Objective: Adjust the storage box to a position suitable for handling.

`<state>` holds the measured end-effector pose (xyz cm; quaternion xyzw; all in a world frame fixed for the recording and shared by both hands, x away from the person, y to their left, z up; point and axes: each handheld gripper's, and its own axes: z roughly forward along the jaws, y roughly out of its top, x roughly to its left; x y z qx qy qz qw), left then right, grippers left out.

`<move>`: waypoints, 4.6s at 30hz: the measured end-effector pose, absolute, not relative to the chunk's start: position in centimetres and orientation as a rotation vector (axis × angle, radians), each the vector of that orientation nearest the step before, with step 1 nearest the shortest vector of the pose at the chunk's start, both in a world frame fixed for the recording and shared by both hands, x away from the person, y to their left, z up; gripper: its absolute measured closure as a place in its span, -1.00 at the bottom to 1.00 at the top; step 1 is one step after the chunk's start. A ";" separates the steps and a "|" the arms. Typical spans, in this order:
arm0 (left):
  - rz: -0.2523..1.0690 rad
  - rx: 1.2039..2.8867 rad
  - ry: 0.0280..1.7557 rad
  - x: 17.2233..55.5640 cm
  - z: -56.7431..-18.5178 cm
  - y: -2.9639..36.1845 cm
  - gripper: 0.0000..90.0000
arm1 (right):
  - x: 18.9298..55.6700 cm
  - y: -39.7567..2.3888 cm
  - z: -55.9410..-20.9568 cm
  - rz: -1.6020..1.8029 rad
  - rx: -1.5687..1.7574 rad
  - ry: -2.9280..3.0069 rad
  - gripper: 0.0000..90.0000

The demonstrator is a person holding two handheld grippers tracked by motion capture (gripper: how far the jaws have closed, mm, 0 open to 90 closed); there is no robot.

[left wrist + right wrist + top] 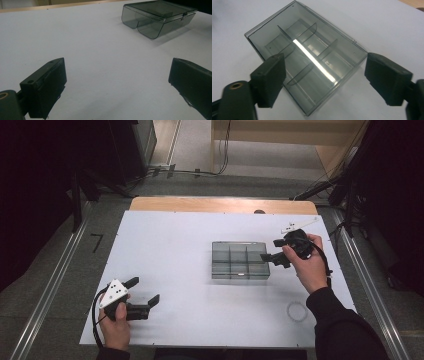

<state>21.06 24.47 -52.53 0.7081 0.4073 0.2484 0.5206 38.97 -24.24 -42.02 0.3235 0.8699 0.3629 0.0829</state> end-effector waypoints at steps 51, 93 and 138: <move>0.578 1.698 0.953 21.5 -52.5 24.5 -0.96 | 49.0 -17.8 -45.5 0.787 1.149 2.713 0.96; 0.584 1.712 0.928 21.2 -52.6 24.3 -0.96 | 41.8 -13.8 -46.1 0.828 0.891 2.880 0.96; 0.592 1.724 0.933 21.2 -52.6 24.1 -0.96 | 38.4 -16.2 -46.2 1.002 0.999 2.740 0.29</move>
